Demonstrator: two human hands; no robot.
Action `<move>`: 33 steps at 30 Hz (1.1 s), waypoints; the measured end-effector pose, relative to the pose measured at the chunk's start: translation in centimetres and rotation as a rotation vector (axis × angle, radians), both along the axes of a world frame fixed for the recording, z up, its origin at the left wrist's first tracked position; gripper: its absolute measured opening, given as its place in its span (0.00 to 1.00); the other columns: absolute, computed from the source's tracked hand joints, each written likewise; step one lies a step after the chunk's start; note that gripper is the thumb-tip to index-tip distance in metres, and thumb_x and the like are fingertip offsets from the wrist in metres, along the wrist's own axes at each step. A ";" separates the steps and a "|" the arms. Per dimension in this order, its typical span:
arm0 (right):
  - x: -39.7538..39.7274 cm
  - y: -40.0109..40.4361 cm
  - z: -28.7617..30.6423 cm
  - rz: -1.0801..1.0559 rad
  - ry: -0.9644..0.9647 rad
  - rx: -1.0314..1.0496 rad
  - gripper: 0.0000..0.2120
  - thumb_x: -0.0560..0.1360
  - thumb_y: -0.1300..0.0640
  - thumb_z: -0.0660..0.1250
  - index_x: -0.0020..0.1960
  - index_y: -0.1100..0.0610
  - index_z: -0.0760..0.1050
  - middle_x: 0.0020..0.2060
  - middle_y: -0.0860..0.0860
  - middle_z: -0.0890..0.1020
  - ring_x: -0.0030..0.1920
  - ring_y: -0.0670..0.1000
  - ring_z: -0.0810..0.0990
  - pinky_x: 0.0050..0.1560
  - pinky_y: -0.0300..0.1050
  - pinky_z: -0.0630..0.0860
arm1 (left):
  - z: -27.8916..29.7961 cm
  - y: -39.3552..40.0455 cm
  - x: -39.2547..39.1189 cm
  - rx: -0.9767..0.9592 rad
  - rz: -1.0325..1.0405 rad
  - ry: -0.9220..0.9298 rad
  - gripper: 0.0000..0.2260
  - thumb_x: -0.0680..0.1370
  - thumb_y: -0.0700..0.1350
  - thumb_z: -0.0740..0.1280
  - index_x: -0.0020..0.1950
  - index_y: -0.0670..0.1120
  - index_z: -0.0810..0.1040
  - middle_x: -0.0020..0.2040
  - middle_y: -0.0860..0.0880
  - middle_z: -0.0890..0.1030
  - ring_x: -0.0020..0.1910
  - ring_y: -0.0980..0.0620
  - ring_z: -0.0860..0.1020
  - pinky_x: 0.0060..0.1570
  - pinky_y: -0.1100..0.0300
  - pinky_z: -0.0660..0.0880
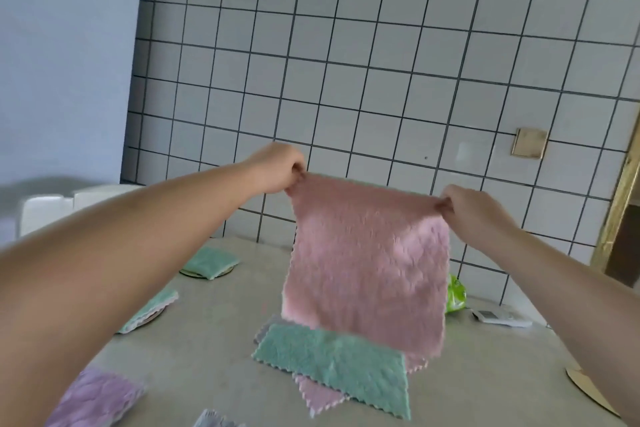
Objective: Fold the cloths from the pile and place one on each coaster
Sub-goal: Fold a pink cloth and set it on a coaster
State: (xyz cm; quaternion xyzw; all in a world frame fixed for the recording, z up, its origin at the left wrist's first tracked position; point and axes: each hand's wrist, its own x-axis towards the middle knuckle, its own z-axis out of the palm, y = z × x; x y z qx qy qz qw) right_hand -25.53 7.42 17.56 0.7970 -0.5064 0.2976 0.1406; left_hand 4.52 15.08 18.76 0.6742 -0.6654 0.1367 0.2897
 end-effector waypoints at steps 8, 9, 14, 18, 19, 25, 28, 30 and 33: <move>-2.9 0.2 -3.8 0.022 0.009 0.000 0.06 0.75 0.58 0.62 0.47 0.57 0.77 0.42 0.55 0.81 0.43 0.57 0.75 0.40 0.46 0.68 | -4.8 0.0 0.7 -0.157 -0.160 0.201 0.05 0.77 0.38 0.64 0.47 0.43 0.80 0.44 0.47 0.83 0.43 0.50 0.81 0.47 0.56 0.75; -3.3 0.6 -4.9 0.018 0.033 0.033 0.05 0.75 0.57 0.63 0.44 0.55 0.78 0.41 0.54 0.80 0.43 0.57 0.76 0.40 0.46 0.68 | -6.4 0.4 0.7 -0.126 -0.171 0.196 0.05 0.77 0.40 0.64 0.48 0.43 0.80 0.44 0.48 0.82 0.43 0.51 0.80 0.46 0.56 0.75; -4.5 2.5 -11.7 0.079 0.178 0.371 0.13 0.73 0.51 0.68 0.31 0.47 0.69 0.34 0.50 0.77 0.40 0.53 0.77 0.39 0.46 0.69 | -16.2 3.1 0.9 0.113 -0.235 0.191 0.03 0.77 0.41 0.66 0.45 0.48 0.78 0.40 0.55 0.78 0.37 0.64 0.74 0.39 0.67 0.67; -6.0 3.5 -16.7 0.170 -0.017 0.769 0.14 0.75 0.54 0.67 0.32 0.53 0.69 0.29 0.48 0.71 0.32 0.46 0.69 0.34 0.42 0.64 | -22.2 4.5 1.4 0.510 -0.264 0.350 0.04 0.77 0.39 0.64 0.44 0.47 0.76 0.41 0.49 0.77 0.36 0.60 0.71 0.38 0.69 0.67; -6.4 3.6 -17.9 0.193 -0.116 0.894 0.12 0.75 0.55 0.67 0.34 0.54 0.71 0.30 0.48 0.73 0.33 0.46 0.71 0.37 0.43 0.70 | -23.2 4.7 1.4 0.590 -0.265 0.350 0.05 0.77 0.39 0.63 0.44 0.48 0.75 0.41 0.48 0.77 0.36 0.57 0.72 0.39 0.67 0.68; -6.8 2.3 -22.6 0.169 -0.375 1.181 0.07 0.75 0.57 0.67 0.41 0.59 0.73 0.35 0.54 0.78 0.38 0.50 0.79 0.51 0.49 0.80 | -25.5 4.1 1.1 0.677 -0.274 0.465 0.04 0.78 0.45 0.64 0.43 0.51 0.74 0.37 0.53 0.77 0.33 0.58 0.76 0.37 0.65 0.75; -5.9 0.7 -23.1 0.128 -0.454 1.050 0.09 0.76 0.59 0.66 0.38 0.58 0.70 0.32 0.53 0.76 0.33 0.48 0.78 0.42 0.44 0.80 | -25.7 2.6 1.1 0.616 -0.242 0.500 0.05 0.78 0.44 0.65 0.42 0.50 0.75 0.36 0.53 0.76 0.33 0.56 0.74 0.36 0.66 0.74; -5.2 -0.6 -23.3 0.105 -0.517 0.976 0.09 0.76 0.61 0.65 0.36 0.59 0.73 0.33 0.54 0.77 0.33 0.49 0.77 0.38 0.42 0.79 | -25.7 1.4 1.0 0.575 -0.229 0.552 0.05 0.78 0.42 0.65 0.42 0.48 0.74 0.34 0.52 0.74 0.32 0.58 0.72 0.32 0.69 0.72; -4.2 -2.8 -23.7 0.072 -0.589 0.895 0.06 0.75 0.63 0.65 0.41 0.64 0.76 0.34 0.56 0.76 0.33 0.52 0.75 0.32 0.39 0.77 | -26.0 -0.6 0.9 0.492 -0.177 0.581 0.09 0.77 0.40 0.65 0.37 0.45 0.72 0.32 0.51 0.71 0.27 0.62 0.71 0.29 0.71 0.68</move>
